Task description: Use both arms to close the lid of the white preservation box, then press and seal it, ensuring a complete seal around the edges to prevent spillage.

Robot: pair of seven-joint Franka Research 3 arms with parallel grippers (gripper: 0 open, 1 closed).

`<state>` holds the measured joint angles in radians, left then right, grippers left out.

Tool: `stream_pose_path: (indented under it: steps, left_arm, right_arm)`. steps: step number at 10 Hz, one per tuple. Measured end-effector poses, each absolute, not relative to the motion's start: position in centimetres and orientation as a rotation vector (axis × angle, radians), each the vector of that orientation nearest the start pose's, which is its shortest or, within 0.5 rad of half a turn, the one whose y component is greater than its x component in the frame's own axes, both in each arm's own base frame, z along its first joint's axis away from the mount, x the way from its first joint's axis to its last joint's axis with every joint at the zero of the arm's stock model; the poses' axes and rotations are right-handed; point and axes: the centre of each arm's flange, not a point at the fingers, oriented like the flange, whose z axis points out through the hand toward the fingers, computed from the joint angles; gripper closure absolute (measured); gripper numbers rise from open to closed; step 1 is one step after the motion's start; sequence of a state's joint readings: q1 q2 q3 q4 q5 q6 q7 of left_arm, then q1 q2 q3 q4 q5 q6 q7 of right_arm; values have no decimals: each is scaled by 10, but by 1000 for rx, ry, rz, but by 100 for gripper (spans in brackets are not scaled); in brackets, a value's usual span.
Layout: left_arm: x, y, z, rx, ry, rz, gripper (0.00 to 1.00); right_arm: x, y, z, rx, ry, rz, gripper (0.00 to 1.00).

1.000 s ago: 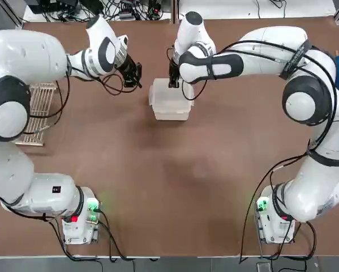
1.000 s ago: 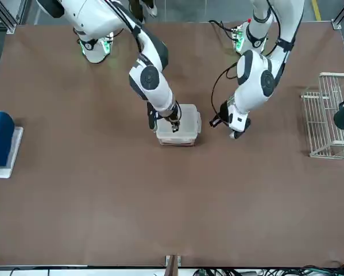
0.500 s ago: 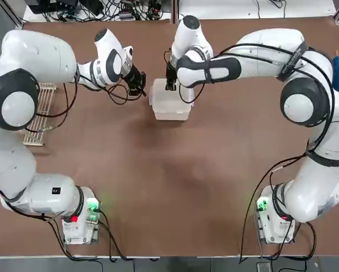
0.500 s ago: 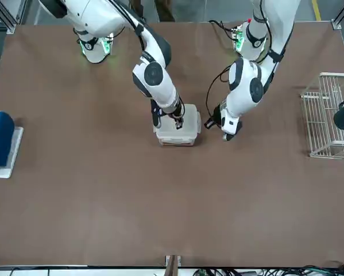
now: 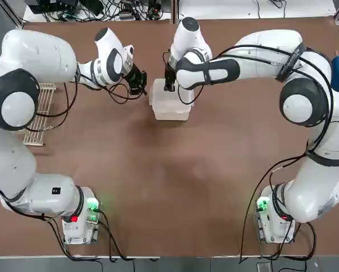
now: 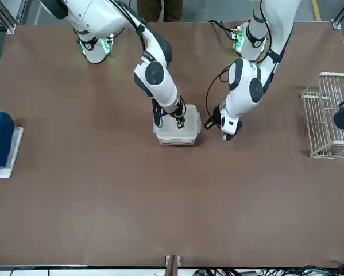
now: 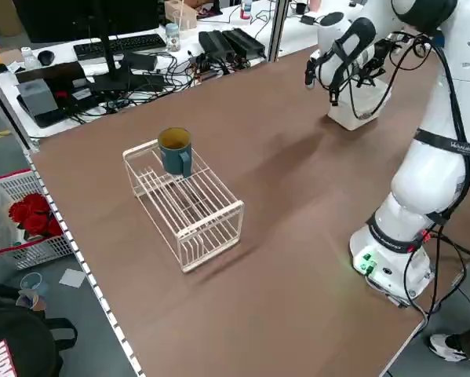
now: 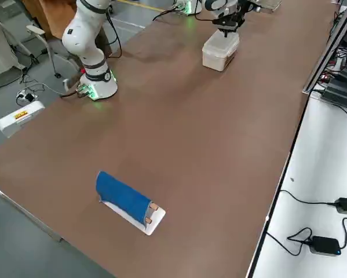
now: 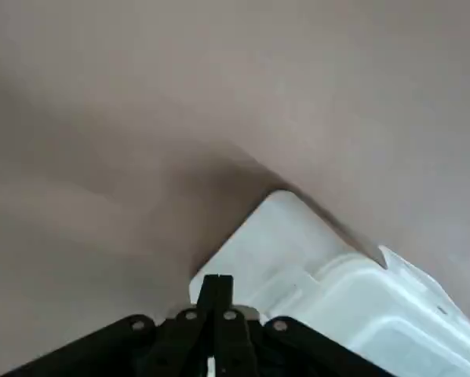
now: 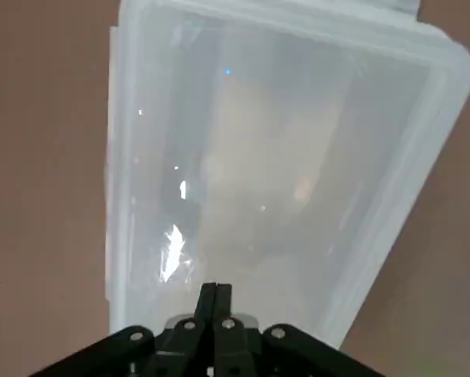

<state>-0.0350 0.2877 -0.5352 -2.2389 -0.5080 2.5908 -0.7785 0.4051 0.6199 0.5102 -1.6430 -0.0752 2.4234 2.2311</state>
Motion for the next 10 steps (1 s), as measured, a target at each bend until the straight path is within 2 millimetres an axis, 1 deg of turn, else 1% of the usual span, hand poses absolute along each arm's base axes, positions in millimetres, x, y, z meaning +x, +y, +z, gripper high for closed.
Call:
stream_pose_path:
  steps: [3, 10]
  left_arm:
    - [461, -309, 267, -3317, -1123, 379, 99]
    - [463, -308, 264, -3315, -1138, 371, 99]
  right_arm:
    - [471, 526, 314, -2228, 1836, 321, 99]
    - [471, 525, 314, -2228, 1836, 320, 99]
